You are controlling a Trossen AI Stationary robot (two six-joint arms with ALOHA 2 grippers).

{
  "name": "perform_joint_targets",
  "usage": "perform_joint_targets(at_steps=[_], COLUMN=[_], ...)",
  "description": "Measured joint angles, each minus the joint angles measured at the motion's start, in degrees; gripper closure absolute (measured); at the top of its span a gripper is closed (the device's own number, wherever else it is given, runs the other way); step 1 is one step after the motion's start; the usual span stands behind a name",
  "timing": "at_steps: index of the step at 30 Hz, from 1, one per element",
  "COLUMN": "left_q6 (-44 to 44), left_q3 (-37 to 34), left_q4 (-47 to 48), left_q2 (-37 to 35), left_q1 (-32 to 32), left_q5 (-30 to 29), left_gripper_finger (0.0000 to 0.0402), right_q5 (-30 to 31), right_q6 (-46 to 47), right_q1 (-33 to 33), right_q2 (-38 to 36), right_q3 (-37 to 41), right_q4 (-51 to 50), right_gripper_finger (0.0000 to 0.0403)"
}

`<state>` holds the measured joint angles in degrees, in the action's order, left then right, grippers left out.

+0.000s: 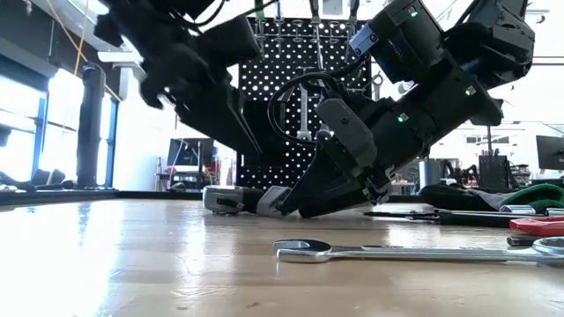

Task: Hang tools onto peg board
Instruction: Put the gray hex keys on the right black bin on the peg board

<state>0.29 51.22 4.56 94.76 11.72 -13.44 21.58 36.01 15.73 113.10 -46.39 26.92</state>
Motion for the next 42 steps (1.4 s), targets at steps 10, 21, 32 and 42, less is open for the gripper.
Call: perform_joint_targets(at_steps=[10,21,32,42], left_q6=[0.38,1.89,2.20,1.88], left_q3=[-0.02,-0.07,-0.01,-0.06], left_q4=[-0.79,-7.15,-10.53,-12.71], left_q2=[5.88,8.47,10.55,10.51], left_q1=[-5.48,-5.41,-4.90,-4.46], left_q5=[1.02,2.68,4.71,7.78], left_gripper_finger=[0.0316,0.0316,0.0316,0.0316], right_q5=[-0.29,-0.52,0.66,0.08], right_q6=[0.16,0.02,-1.33,-1.51], right_q1=[0.07,0.00,-0.02,-1.01], right_q2=[0.02,0.07,0.22,0.28], right_q3=[0.02,0.07,0.17,0.22], right_q4=[-0.11,0.35,2.20,3.53], right_gripper_finger=[0.0195,0.0195,0.0194,0.0203])
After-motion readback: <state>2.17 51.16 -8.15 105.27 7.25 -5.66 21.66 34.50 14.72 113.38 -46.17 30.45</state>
